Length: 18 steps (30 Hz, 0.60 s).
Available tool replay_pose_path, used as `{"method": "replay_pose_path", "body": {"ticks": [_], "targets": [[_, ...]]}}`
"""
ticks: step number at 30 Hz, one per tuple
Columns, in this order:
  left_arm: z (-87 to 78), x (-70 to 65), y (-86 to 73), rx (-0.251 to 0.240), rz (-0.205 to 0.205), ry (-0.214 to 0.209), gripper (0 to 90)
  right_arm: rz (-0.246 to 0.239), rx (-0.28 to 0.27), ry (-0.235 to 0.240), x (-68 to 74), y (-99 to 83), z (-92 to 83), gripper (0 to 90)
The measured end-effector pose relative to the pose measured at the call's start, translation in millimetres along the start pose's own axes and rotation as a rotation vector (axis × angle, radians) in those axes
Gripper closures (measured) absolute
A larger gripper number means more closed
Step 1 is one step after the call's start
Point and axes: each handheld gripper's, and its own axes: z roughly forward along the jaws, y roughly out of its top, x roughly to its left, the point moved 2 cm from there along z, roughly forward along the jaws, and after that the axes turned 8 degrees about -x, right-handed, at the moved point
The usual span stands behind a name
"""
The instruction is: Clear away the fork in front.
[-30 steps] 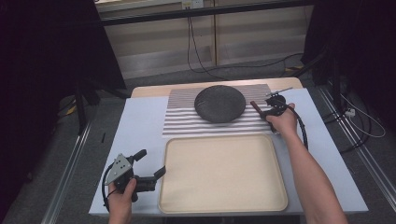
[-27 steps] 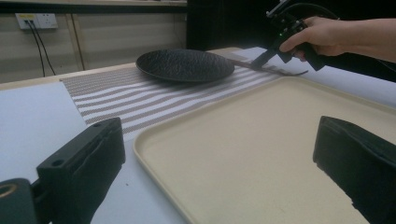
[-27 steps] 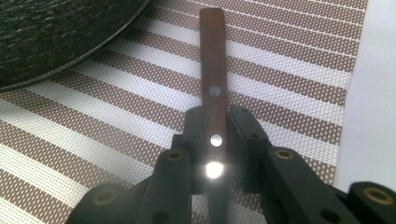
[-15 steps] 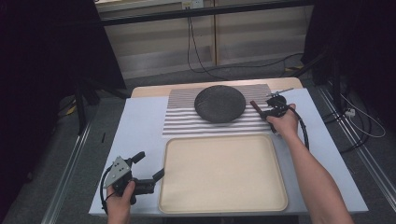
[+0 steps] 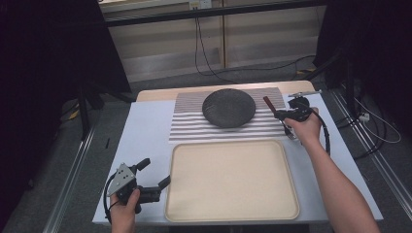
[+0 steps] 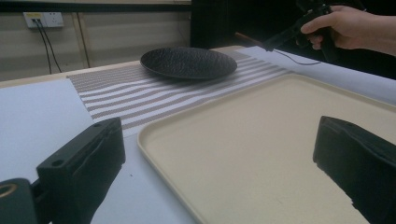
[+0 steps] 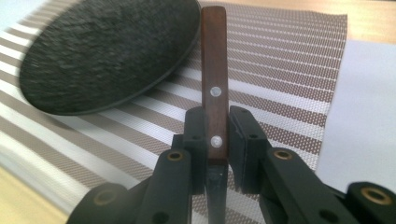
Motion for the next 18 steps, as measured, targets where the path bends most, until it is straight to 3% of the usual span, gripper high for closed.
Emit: {"method": "replay_pose_path", "body": {"ticks": [2,4,8,12,15,18], "targets": [[0.1,0.0,-0.1,0.002,-0.001,-0.002,2.6,-0.001,-0.012,0.007,1.2,0.9,-3.8,78.2],[1.7,-2.3,0.4,0.006,0.003,-0.012,2.6,0.001,-0.059,0.044,7.1,3.7,-14.9,78.2],[4.3,-5.6,2.2,0.006,0.002,-0.025,2.6,-0.012,-0.097,0.091,17.4,5.2,-26.0,78.2],[9.2,-10.1,7.8,0.027,-0.012,-0.031,2.6,-0.032,-0.149,0.165,41.8,3.7,-43.9,78.2],[11.3,-12.3,11.0,0.022,-0.032,-0.037,2.6,-0.044,-0.164,0.189,52.0,1.8,-50.8,78.2],[17.4,-16.3,18.3,0.029,-0.052,-0.052,2.6,-0.079,-0.183,0.235,73.1,-1.6,-64.3,78.2]]}}
